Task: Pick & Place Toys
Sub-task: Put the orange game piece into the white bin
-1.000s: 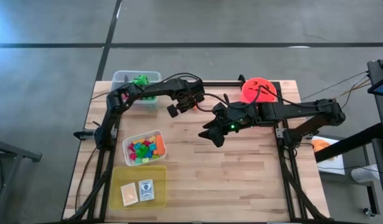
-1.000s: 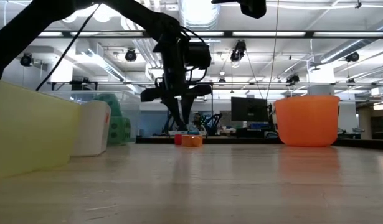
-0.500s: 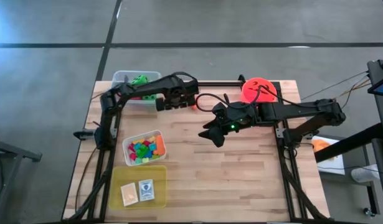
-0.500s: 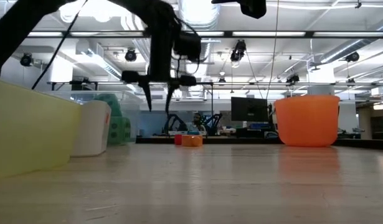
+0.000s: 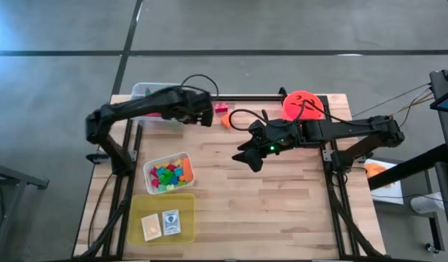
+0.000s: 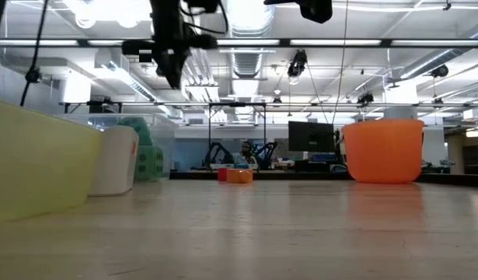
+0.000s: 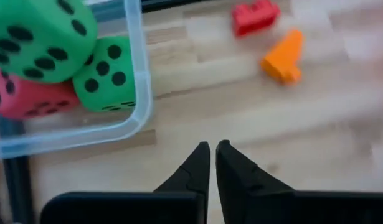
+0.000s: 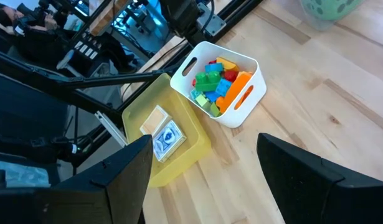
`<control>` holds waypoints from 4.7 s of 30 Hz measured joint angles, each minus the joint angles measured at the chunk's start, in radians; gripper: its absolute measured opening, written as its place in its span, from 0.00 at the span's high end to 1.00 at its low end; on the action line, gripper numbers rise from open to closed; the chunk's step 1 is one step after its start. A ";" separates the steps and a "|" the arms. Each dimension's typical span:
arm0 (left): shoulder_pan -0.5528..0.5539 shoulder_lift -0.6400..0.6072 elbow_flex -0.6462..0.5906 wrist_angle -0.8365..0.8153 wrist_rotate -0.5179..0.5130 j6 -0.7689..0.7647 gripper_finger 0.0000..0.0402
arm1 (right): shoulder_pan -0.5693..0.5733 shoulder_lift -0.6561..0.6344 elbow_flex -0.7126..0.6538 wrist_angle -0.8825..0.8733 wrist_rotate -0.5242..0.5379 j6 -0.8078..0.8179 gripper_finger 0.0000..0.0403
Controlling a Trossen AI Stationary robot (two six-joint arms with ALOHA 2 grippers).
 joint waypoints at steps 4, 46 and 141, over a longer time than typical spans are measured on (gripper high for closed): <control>-0.003 -0.116 -0.096 0.039 0.085 0.157 0.93 | 0.000 0.000 0.000 0.000 0.000 0.000 0.30; -0.012 -0.671 -0.680 0.449 0.331 0.069 0.93 | -0.012 -0.003 0.001 0.256 0.131 -0.326 0.30; -0.012 -0.669 -0.680 0.447 0.338 0.002 0.93 | -0.537 0.810 0.538 -0.415 -0.093 0.176 0.30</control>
